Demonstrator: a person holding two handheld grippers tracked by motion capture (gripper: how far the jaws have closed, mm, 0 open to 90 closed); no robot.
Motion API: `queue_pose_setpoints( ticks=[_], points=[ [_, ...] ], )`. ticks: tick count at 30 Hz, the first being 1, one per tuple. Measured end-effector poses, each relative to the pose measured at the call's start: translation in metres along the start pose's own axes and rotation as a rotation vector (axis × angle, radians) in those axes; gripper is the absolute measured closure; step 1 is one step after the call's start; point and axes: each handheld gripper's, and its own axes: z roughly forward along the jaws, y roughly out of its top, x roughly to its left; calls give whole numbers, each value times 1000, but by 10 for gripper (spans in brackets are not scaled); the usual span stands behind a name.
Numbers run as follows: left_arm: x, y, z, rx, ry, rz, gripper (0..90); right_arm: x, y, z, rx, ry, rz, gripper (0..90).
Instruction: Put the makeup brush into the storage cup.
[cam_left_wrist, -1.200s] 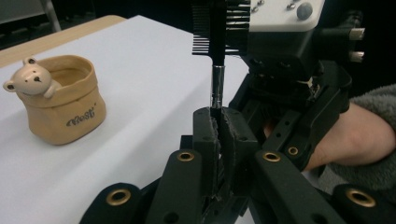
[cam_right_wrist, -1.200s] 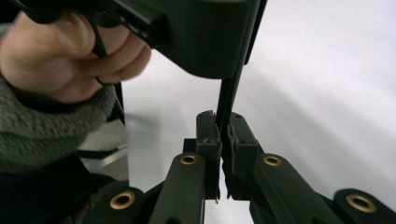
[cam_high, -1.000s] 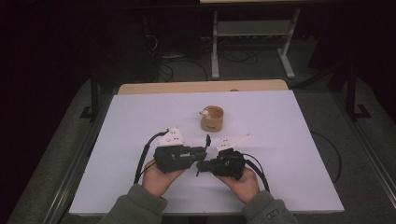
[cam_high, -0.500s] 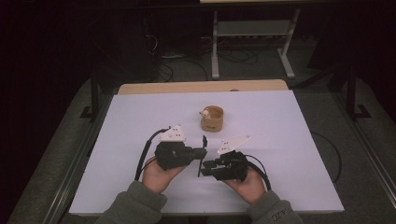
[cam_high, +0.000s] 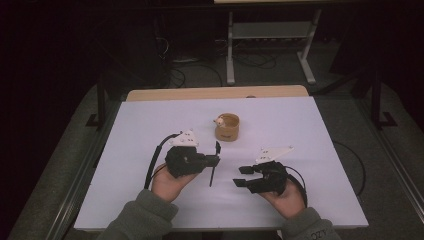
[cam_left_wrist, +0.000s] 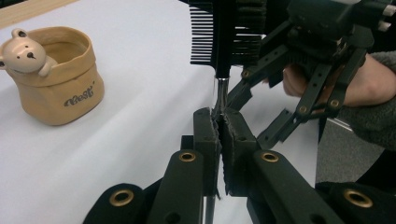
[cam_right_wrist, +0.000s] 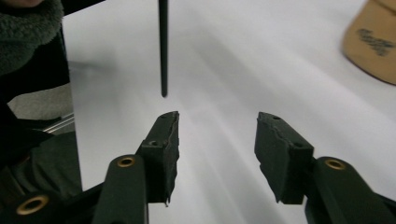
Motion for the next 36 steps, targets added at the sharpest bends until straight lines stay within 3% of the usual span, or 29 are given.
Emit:
queue_pose_setpoints(
  ticks=[9, 27, 36],
  points=[
    [7, 6, 1, 27, 17, 12, 856, -14, -15, -25, -20, -59, 27, 428],
    [19, 33, 7, 49, 34, 32, 856, -23, -29, -48, -32, -122, 51, 379],
    [33, 51, 9, 52, 56, 26, 856, -27, -30, -52, -41, -153, 56, 349]
  ],
)
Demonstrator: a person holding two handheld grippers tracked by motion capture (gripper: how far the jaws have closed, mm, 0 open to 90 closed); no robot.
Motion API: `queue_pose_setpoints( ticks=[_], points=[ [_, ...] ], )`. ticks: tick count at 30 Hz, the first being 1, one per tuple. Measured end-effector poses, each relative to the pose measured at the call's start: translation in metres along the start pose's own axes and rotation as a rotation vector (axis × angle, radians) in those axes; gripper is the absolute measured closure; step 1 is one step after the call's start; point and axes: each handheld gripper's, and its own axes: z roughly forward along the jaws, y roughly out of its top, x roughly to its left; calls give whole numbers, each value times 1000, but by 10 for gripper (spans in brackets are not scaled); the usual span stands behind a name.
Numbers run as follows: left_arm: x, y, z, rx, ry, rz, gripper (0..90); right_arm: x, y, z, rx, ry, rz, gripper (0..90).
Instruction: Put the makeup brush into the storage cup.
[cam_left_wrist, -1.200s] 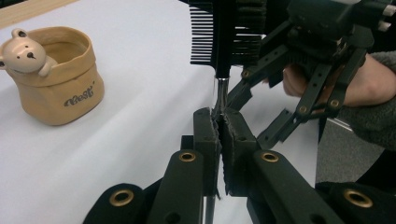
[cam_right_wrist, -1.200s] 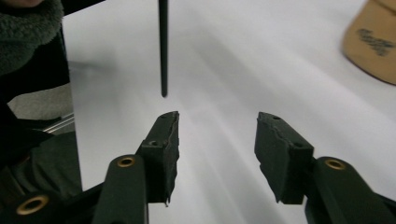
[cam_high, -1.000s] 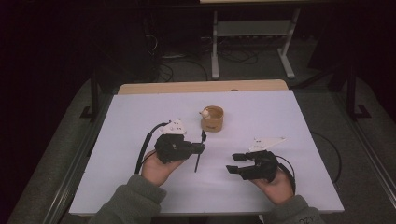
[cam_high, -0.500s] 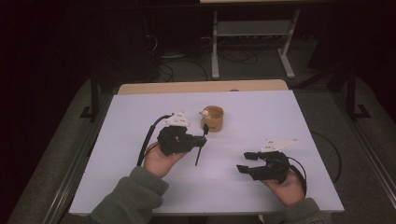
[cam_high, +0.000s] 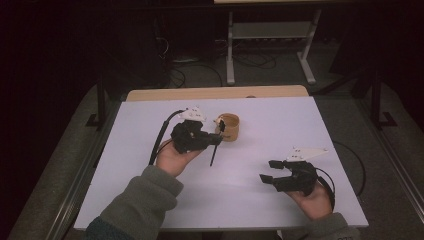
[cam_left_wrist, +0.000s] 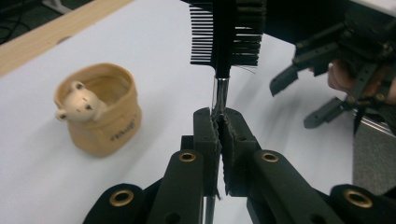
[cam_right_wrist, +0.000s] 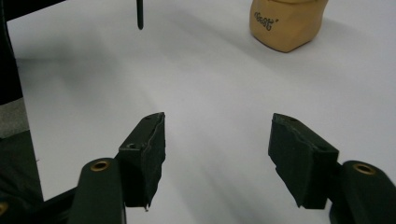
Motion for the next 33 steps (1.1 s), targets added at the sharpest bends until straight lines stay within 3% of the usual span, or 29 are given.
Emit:
queue_pose_setpoints(
  ticks=[18, 30, 33],
  points=[
    [25, 37, 18, -17, 24, -30, 856, -4, 1, -1, -10, 3, 2, 343],
    [36, 66, 31, -17, 52, -4, 856, -6, 2, -2, -26, 8, 6, 338],
    [40, 73, 35, -25, 61, -15, 856, -7, 2, -2, -26, 9, 12, 338]
  ],
)
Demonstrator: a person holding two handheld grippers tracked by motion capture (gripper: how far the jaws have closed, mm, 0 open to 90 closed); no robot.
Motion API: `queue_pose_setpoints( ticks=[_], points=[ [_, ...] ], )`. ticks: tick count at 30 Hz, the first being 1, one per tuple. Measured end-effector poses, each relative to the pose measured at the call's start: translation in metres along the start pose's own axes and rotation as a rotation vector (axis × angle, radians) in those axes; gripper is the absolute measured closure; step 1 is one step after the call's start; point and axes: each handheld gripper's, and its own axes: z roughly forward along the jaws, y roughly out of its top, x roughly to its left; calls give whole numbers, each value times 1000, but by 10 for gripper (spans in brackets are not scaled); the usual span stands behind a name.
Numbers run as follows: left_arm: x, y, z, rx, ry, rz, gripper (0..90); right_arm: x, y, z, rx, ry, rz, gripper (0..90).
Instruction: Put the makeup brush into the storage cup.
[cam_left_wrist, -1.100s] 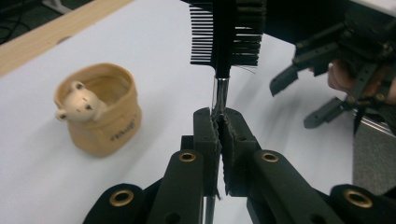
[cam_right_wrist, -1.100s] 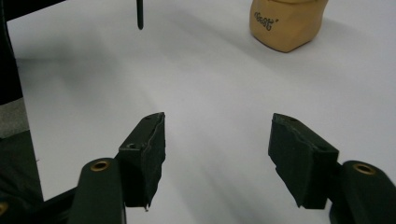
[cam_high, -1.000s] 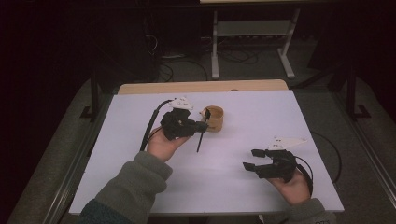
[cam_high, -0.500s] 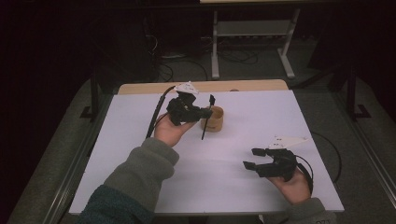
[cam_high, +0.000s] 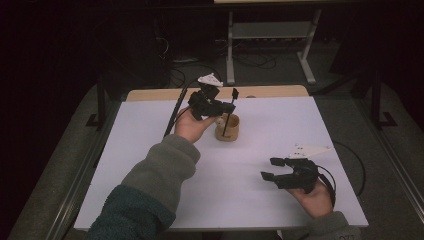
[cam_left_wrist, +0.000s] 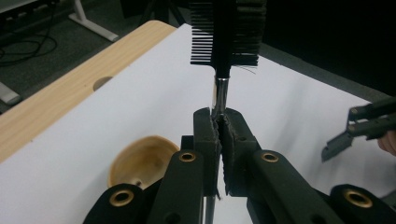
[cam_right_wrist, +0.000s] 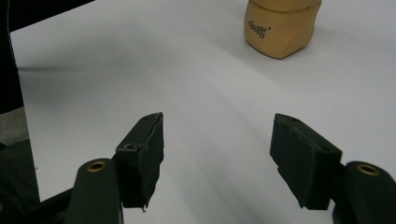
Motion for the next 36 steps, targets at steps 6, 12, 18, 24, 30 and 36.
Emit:
queue_pose_setpoints(
  ticks=[6, 12, 18, 24, 30, 36],
  points=[
    [8, 11, 8, 13, 24, 9, 856, -1, 0, -2, -7, -2, 3, 335],
    [10, 22, 16, 5, 34, 3, 856, -2, 0, -2, -12, 1, 10, 331],
    [16, 30, 26, 13, 65, -9, 856, -2, 1, -3, -18, -1, 8, 326],
    [23, 28, 37, 18, 82, -34, 855, -2, 1, -2, -19, 0, 5, 323],
    [28, 22, 50, 47, 101, -39, 854, -3, 1, -3, -25, -1, 6, 322],
    [30, 18, 59, 59, 114, -50, 852, -3, 0, -4, -26, 1, 9, 321]
  ],
)
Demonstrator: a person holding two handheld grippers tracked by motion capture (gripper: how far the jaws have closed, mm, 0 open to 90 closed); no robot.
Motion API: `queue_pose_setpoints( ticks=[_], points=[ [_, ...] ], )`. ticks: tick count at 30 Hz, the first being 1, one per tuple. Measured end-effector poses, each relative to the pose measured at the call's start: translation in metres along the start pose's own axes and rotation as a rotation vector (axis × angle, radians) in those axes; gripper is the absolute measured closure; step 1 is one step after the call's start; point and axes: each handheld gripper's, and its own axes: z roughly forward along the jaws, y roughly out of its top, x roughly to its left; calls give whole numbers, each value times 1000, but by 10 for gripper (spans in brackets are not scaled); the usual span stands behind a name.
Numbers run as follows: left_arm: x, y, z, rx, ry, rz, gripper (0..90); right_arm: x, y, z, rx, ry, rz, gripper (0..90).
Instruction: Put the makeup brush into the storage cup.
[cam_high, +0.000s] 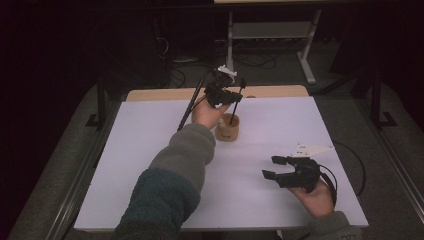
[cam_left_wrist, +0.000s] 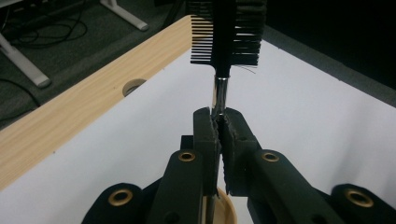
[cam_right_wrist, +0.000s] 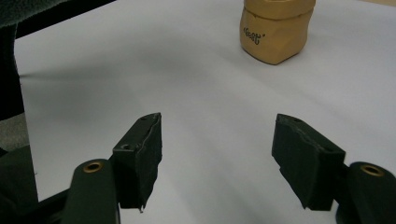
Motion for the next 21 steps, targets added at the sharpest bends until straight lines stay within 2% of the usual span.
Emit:
queue_pose_setpoints(
  ticks=[5, 18, 21],
  points=[
    [3, -5, 4, 14, 17, -10, 851, 0, 0, 0, 1, -2, 0, 321],
    [7, -16, 11, 24, 14, -29, 851, 1, 0, 1, 7, 3, -12, 322],
    [7, -19, 13, 21, 16, -45, 851, 1, 0, 1, 9, 2, -15, 321]
  ],
)
